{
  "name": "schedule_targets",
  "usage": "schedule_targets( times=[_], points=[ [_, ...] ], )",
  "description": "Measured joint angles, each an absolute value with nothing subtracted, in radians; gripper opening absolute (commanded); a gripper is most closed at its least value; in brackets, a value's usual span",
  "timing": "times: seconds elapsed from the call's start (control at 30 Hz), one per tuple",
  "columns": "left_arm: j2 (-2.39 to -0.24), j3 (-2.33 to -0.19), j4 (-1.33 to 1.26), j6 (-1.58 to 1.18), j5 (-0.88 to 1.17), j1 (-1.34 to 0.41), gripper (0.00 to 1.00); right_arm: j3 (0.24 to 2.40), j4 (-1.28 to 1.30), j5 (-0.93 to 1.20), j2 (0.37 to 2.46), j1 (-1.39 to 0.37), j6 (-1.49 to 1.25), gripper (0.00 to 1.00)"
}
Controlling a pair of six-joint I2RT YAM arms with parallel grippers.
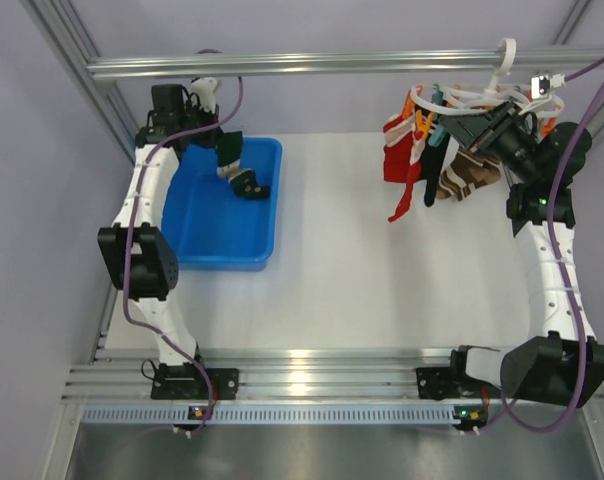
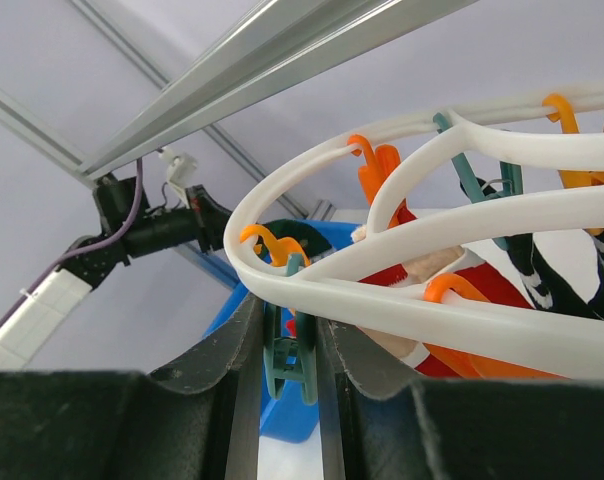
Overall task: Clip the socks to the hanger
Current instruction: Pick up the sock from the bin.
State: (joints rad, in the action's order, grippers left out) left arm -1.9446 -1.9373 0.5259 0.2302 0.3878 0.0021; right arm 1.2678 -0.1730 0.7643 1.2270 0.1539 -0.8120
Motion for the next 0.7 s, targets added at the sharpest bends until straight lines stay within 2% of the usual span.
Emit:
schedule_targets(
  times=[0.27,0.5,0.7],
  points=[
    [-1.815,-1.833,0.617,0.409,0.476,0.028,0.0,1.268,-0.173,0.765,1.227,0.154,-0.811,0.0],
    [-1.827,-1.594,0.925,0.8,0.495,0.028,0.0,1.268,-0.172,0.766,1.227,0.154,-0.803,0.0],
    [-1.882,-1.542,1.138,1.066,0.483,0.06,0.0,1.268,-0.172,0.766,1.227,0.154,-0.802,0.0]
  ],
)
